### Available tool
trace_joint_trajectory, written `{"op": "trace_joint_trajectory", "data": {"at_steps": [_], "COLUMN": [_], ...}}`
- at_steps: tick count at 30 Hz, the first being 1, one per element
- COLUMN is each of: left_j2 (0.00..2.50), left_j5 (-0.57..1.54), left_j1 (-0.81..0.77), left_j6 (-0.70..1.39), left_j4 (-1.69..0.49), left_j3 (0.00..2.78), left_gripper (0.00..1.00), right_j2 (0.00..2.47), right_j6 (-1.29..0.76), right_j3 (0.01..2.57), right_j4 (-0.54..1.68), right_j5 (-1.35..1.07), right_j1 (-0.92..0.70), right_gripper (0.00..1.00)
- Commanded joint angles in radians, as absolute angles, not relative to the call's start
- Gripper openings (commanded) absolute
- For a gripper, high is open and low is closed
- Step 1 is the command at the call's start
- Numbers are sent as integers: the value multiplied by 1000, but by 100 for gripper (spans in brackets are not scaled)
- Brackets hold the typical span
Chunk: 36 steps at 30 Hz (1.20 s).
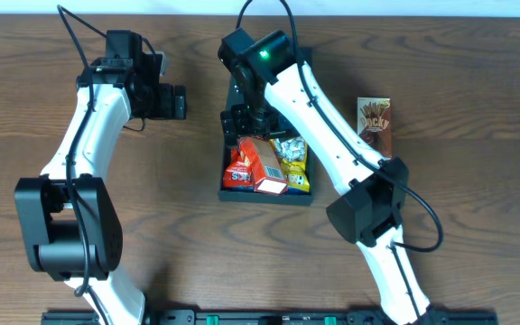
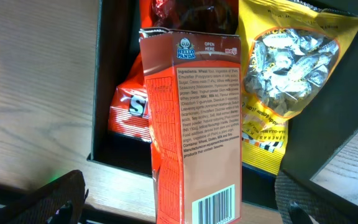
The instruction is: Pack container
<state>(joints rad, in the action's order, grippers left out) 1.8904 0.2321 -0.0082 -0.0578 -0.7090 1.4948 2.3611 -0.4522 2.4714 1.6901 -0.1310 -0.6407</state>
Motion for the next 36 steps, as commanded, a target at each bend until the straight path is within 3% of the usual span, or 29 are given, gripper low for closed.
{"op": "trace_joint_trajectory", "data": {"at_steps": [1,2,4,8,9,15,19,22,24,27,32,36], "left_j2": [1874,1874,1874,1874,1874,1874,1874,1874,1874,1874,1874,1874], "left_j5": [225,225,225,225,225,257,287,295,297,297,296,297], "left_j1": [-4,-4,-4,-4,-4,-4,-5,-5,-5,-5,-5,-6], "left_j6": [-76,-75,-76,-75,-75,-75,-75,-75,-75,-75,-75,-75], "left_j4": [-709,-709,-709,-710,-710,-729,-764,-778,-782,-781,-781,-769], "left_j3": [1521,1521,1521,1521,1521,1521,1521,1521,1521,1521,1521,1521], "left_gripper": [95,95,95,95,95,95,95,95,95,95,95,95], "right_j2": [2357,2357,2356,2352,2349,2341,2341,2341,2338,2313,2180,2009], "right_j6": [-440,-420,-381,-313,-290,77,162,163,162,150,155,167], "right_j3": [2490,2490,2492,2495,2495,2492,2492,2493,2493,2492,2367,2088], "right_j4": [1686,1682,1680,1693,1699,1699,1698,1695,1697,1699,1691,1567], "right_j5": [-122,-118,-115,-117,-118,-332,-328,-315,-320,-334,-337,-358], "right_j1": [-646,-643,-632,-588,-575,-497,-456,-412,-377,-330,-301,-281], "right_gripper": [97,93,75,9,2,1,2,25,29,14,18,15]}}
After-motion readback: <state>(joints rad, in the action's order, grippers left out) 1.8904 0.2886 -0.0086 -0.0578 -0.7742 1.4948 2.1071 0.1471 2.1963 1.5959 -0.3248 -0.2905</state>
